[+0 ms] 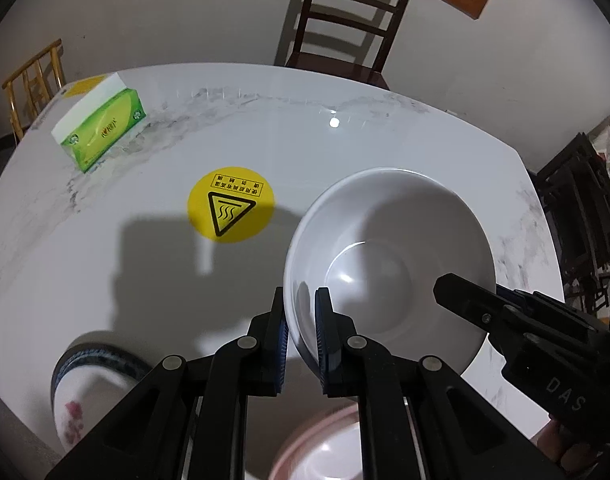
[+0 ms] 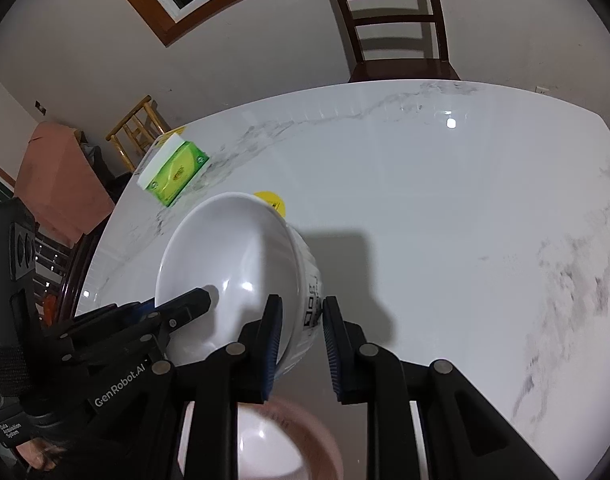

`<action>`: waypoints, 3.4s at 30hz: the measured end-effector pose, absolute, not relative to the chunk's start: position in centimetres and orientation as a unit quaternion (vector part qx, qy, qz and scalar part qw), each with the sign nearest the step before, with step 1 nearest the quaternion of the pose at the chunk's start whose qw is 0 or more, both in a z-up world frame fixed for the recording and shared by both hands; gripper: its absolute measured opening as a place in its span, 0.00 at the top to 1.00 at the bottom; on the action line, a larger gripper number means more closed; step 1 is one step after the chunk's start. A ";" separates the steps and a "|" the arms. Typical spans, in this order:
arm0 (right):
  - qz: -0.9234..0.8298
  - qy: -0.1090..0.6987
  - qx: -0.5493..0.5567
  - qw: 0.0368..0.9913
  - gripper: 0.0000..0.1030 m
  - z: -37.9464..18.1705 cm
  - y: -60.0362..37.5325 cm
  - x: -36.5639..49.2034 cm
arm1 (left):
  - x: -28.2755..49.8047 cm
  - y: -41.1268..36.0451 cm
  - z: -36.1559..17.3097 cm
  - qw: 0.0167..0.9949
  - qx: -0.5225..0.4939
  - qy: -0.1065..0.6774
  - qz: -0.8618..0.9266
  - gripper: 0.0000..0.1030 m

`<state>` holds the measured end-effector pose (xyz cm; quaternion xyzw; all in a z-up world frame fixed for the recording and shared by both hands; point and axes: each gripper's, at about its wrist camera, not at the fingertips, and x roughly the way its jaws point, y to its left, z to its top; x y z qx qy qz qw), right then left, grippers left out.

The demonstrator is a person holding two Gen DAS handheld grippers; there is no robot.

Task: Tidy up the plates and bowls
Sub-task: 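Carry the white bowl over the pink bowl with both tools, then lower the white bowl into the pink bowl and open both tools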

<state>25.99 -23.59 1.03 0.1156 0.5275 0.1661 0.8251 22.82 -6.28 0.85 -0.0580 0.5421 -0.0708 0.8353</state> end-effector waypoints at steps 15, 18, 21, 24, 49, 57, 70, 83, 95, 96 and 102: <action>0.165 0.532 0.121 0.822 0.79 2.1 -23.7 17.6 | 15.0 -6.1 2.7 0.840 -0.052 0.534 -0.082 0.91; 0.164 0.535 0.118 0.821 0.79 1.9 -23.6 16.0 | 13.7 -6.1 2.7 0.839 -0.052 0.536 -0.082 0.91; 0.164 0.539 0.119 0.817 0.79 1.4 -23.6 14.8 | 12.4 -6.1 2.4 0.838 -0.054 0.538 -0.080 0.91; 0.164 0.545 0.122 0.813 0.79 0.9 -23.6 13.8 | 11.4 -6.0 1.9 0.835 -0.054 0.542 -0.079 0.91; 0.160 0.563 0.131 0.800 0.79 -1.0 -23.4 12.0 | 9.5 -6.0 -0.1 0.824 -0.061 0.559 -0.074 0.91; 0.158 0.566 0.130 0.799 0.79 -1.2 -23.3 12.3 | 9.7 -5.9 -0.5 0.822 -0.058 0.562 -0.074 0.91; 0.154 0.573 0.135 0.794 0.79 -1.9 -23.4 12.6 | 10.0 -5.9 -1.2 0.819 -0.055 0.567 -0.074 0.91; 0.151 0.569 0.136 0.797 0.77 -1.9 -23.3 12.5 | 10.0 -6.0 -1.2 0.825 -0.045 0.559 -0.068 0.91; 0.144 0.564 0.131 0.803 0.76 -1.9 -23.1 12.4 | 10.2 -5.9 -1.5 0.826 -0.044 0.557 -0.072 0.90; 0.142 0.563 0.129 0.804 0.75 -1.8 -23.2 12.4 | 10.2 -5.9 -1.5 0.826 -0.044 0.557 -0.072 0.89; 0.144 0.562 0.134 0.804 0.75 -1.9 -23.5 12.4 | 10.2 -5.7 -1.3 0.828 -0.051 0.552 -0.078 0.85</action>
